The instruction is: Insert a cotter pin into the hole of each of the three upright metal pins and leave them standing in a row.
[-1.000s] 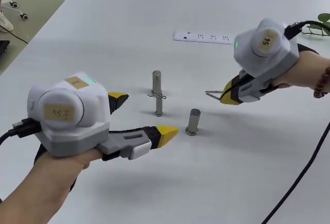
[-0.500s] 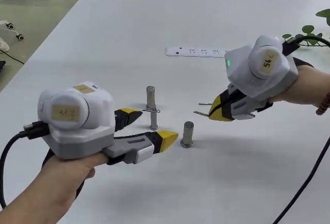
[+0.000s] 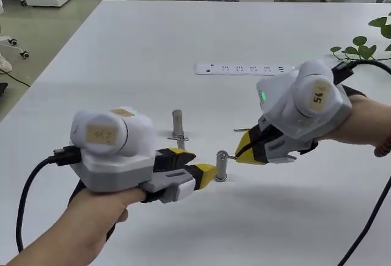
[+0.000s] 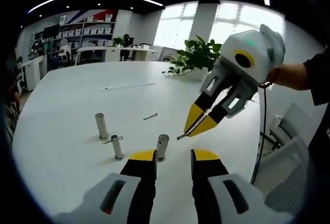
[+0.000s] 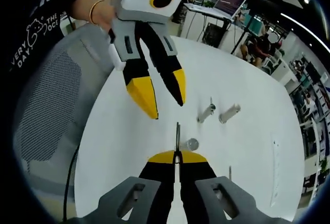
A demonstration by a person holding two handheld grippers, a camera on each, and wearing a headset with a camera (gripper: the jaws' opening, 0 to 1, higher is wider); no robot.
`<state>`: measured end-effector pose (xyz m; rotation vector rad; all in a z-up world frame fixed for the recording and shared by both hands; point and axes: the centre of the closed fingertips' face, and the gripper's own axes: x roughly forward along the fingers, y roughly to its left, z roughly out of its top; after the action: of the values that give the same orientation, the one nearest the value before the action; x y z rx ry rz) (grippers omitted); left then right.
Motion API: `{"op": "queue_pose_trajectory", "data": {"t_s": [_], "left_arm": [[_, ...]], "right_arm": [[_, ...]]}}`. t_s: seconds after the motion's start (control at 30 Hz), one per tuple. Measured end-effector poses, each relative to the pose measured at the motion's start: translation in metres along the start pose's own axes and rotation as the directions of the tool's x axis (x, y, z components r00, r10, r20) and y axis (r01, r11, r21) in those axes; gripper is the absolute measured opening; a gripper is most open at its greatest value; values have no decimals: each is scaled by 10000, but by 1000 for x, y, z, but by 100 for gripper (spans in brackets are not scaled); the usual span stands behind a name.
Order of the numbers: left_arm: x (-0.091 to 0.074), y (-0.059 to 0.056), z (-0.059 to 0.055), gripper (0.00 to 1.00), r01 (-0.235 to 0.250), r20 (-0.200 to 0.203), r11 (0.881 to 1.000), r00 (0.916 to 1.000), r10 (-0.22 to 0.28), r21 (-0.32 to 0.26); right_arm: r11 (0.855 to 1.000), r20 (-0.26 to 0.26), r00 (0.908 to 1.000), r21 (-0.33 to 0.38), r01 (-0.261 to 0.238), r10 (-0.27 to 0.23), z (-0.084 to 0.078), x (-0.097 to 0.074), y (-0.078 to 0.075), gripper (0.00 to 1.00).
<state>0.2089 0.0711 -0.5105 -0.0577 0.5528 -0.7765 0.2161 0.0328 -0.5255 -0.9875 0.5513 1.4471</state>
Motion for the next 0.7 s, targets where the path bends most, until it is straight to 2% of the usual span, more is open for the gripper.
{"op": "queue_pose_trajectory", "data": {"t_s": [0.37, 0.7], "left_arm": [[2, -11, -4, 12, 442, -153, 9969, 9989, -453, -655], [4, -17, -3, 6, 706, -83, 9924, 9974, -718, -1009]], "right_arm": [[9982, 429, 9989, -569, -179, 203, 16, 0, 12, 0], [9966, 655, 9976, -809, -154, 207, 25, 0, 16, 0]]}}
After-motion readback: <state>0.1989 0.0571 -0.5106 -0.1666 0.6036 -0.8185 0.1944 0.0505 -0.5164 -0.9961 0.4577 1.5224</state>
